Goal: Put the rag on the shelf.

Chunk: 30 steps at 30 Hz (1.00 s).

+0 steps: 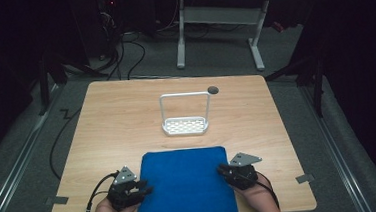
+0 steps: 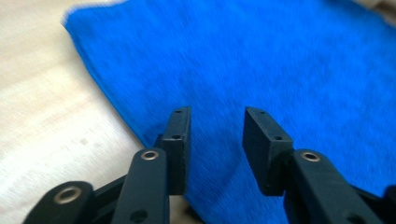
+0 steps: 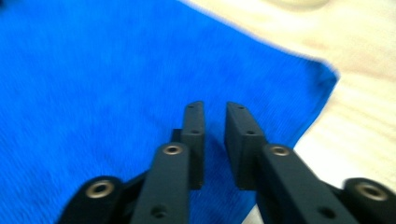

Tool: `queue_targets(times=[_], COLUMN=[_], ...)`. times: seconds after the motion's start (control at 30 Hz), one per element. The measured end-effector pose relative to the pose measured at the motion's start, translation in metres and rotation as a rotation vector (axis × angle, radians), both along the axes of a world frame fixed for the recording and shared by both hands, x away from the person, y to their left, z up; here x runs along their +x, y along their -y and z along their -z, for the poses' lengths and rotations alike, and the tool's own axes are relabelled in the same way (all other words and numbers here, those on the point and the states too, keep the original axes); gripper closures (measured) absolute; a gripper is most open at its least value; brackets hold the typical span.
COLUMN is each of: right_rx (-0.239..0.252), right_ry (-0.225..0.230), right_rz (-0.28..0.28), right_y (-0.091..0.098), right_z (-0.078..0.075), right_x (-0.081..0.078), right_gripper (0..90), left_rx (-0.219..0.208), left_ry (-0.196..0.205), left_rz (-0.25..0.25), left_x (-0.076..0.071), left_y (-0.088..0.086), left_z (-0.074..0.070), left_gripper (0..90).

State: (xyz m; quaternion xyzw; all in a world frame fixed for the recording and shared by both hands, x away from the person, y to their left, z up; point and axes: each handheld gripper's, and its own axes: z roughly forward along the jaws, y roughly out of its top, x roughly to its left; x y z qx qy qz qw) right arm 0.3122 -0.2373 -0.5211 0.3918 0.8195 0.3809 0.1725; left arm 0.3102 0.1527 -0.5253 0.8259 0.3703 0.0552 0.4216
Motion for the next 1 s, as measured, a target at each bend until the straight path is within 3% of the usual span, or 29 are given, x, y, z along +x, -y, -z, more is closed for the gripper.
queue_targets(times=[0.03,0.13,0.33,0.47,0.53,0.67,0.73,1.0], right_rx=[0.029,0.025,0.042,0.043,0.041,0.045,0.044,0.047], right_ry=[0.011,0.016,0.012,0.016,0.021,0.023,0.021,0.016], right_rz=[0.02,0.039,0.07,0.074,0.077,0.08,0.078,0.078], right_y=[0.004,0.008,0.012,0.013,0.014,0.014,0.014,0.013], right_z=[-0.001,0.0,0.001,0.001,0.001,0.0,0.001,0.002], right_x=[0.002,0.004,0.009,0.009,0.009,0.009,0.009,0.011], right_gripper=[71.9,69.1,67.2,66.9,65.7,64.4,63.8,63.0], left_rx=[-0.027,-0.02,-0.008,0.006,0.026,0.01,-0.016,0.0], left_ry=[0.044,0.079,0.092,0.087,0.064,0.042,0.027,0.027], left_rz=[-0.036,-0.098,-0.188,-0.2,-0.21,-0.208,-0.204,-0.189], left_x=[0.004,0.016,0.043,0.054,0.066,0.077,0.079,0.08], left_y=[-0.004,-0.009,-0.009,-0.007,-0.003,-0.001,-0.002,0.001], left_z=[-0.001,-0.002,-0.003,-0.001,0.001,0.004,0.006,0.01], left_gripper=[59.2,55.4,50.0,50.6,51.3,53.6,54.0,57.2])
